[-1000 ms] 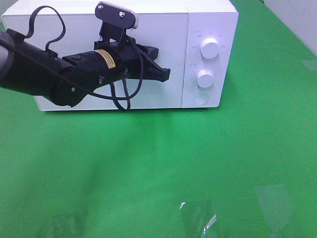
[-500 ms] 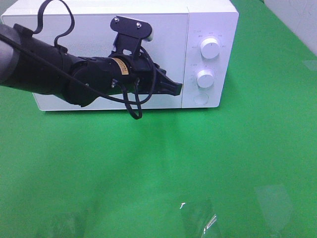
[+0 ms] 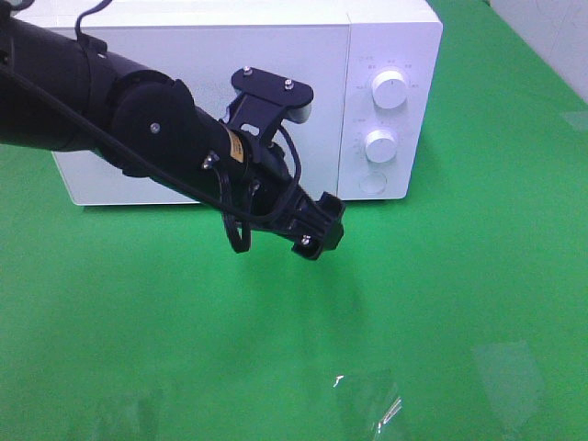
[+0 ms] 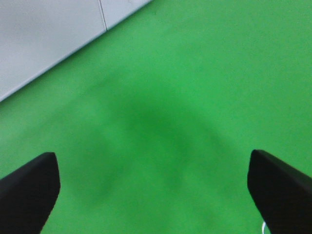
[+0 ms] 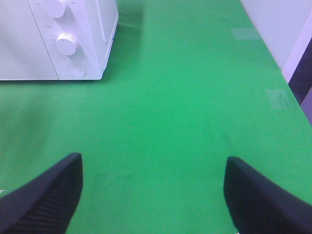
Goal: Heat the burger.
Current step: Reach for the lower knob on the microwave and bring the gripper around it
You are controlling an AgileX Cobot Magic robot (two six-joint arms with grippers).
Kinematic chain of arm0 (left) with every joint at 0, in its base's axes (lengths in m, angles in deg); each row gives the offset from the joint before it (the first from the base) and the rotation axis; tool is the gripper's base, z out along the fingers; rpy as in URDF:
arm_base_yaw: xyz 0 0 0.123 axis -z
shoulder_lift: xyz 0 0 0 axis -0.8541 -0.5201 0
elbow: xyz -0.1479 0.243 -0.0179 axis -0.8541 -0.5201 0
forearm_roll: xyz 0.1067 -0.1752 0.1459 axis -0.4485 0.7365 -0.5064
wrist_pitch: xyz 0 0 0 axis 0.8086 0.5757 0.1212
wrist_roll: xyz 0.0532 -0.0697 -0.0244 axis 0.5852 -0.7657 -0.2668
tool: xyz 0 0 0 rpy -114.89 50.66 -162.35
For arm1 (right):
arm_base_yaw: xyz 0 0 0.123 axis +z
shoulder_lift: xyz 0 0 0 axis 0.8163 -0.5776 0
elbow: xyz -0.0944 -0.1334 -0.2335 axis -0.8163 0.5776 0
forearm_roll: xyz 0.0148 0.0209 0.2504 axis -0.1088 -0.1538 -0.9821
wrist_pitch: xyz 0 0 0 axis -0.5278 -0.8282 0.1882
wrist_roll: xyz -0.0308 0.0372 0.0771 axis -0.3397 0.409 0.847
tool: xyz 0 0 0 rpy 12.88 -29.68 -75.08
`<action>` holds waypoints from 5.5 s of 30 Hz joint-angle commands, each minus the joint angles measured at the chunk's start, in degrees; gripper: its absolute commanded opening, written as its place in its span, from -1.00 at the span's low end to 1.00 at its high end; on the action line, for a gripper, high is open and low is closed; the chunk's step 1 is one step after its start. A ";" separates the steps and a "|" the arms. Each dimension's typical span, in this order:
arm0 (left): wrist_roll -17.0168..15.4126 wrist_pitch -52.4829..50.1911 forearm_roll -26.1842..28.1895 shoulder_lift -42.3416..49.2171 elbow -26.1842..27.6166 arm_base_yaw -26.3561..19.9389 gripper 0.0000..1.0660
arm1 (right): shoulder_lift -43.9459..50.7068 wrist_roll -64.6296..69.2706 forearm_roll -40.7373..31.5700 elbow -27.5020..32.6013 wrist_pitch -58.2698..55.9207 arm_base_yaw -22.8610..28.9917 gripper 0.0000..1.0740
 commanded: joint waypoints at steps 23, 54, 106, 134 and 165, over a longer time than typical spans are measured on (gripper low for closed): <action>0.06 46.98 3.55 19.77 0.06 -17.02 0.86 | 1.60 -0.52 0.11 0.00 0.46 -0.40 0.40; 1.20 59.59 -6.36 47.33 -5.84 -42.63 0.84 | 1.60 -0.52 0.11 0.00 0.46 -0.40 0.40; 9.40 45.95 1.20 107.49 -35.24 -48.87 0.83 | 1.60 -0.52 0.23 0.00 0.46 -0.40 0.40; 9.40 45.95 1.20 107.49 -35.24 -48.87 0.83 | 1.60 -0.52 0.23 0.00 0.46 -0.40 0.40; 9.40 45.95 1.20 107.49 -35.24 -48.87 0.83 | -14.44 -1.20 0.69 -0.11 19.60 -0.29 0.42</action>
